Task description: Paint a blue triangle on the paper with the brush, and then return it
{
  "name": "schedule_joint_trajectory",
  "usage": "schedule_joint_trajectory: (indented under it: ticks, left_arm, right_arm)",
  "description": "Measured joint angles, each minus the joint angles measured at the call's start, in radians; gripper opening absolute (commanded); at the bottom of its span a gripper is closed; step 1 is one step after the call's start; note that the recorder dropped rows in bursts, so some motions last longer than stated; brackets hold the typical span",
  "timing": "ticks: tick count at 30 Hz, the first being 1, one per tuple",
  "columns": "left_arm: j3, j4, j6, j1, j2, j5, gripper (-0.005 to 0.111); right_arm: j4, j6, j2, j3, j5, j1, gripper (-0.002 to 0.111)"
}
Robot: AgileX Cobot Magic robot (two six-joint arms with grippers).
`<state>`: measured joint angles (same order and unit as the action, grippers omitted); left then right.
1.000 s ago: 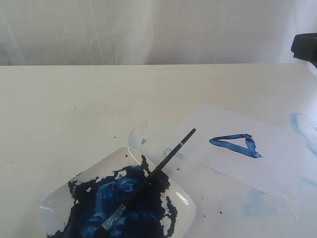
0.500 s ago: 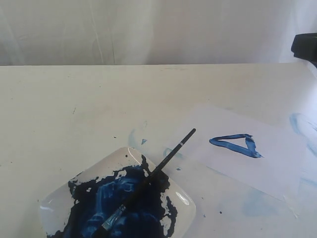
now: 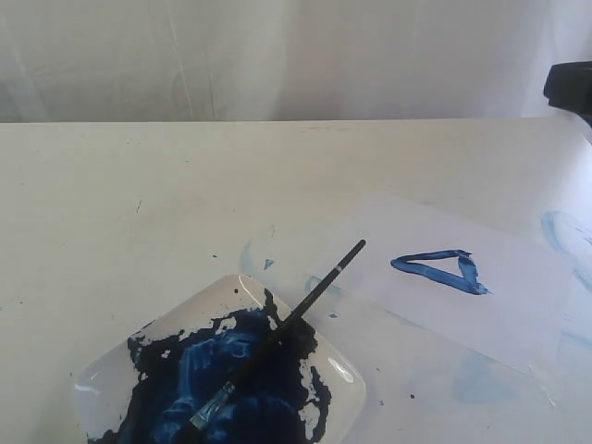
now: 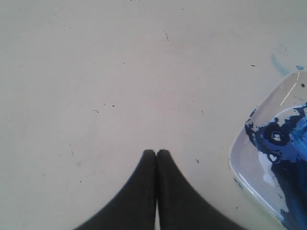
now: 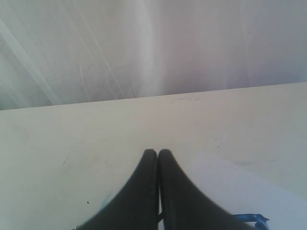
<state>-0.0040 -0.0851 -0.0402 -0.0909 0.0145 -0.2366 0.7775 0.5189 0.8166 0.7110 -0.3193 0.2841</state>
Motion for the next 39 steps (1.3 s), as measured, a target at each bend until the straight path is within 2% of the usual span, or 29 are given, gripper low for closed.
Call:
schedule_joint_trajectory:
  ticks: [5, 11, 15, 21, 23, 25, 27, 29, 33, 39]
  left_arm:
    - [0.000, 0.000, 0.000, 0.000, 0.000, 0.000, 0.000]
    - [0.000, 0.000, 0.000, 0.000, 0.000, 0.000, 0.000]
    - [0.000, 0.000, 0.000, 0.000, 0.000, 0.000, 0.000]
    - [0.000, 0.000, 0.000, 0.000, 0.000, 0.000, 0.000]
    - [0.000, 0.000, 0.000, 0.000, 0.000, 0.000, 0.000]
    - [0.000, 0.000, 0.000, 0.000, 0.000, 0.000, 0.000]
    - [0.000, 0.000, 0.000, 0.000, 0.000, 0.000, 0.000]
    - [0.000, 0.000, 0.000, 0.000, 0.000, 0.000, 0.000]
    - [0.000, 0.000, 0.000, 0.000, 0.000, 0.000, 0.000]
    - [0.000, 0.000, 0.000, 0.000, 0.000, 0.000, 0.000]
  right_arm:
    - [-0.004, 0.000, -0.049, 0.000, -0.002, 0.000, 0.000]
    - [-0.009, 0.000, -0.335, 0.000, 0.004, 0.000, 0.000]
    - [-0.009, 0.000, -0.555, 0.000, 0.091, 0.000, 0.000]
    - [-0.019, 0.000, -0.640, -0.012, 0.110, 0.000, 0.000]
    - [-0.118, -0.036, -0.644, -0.070, 0.110, 0.000, 0.000]
    - [-0.295, -0.175, -0.648, -0.151, 0.106, 0.000, 0.000]
    - [-0.556, -0.447, -0.648, -0.273, 0.104, 0.000, 0.000]
    - [-0.672, -0.528, -0.648, -0.334, 0.104, 0.000, 0.000]
    - [-0.772, -0.586, -0.648, -0.459, 0.097, 0.000, 0.000]
    - [-0.798, -0.595, -0.648, -0.631, 0.089, 0.000, 0.000]
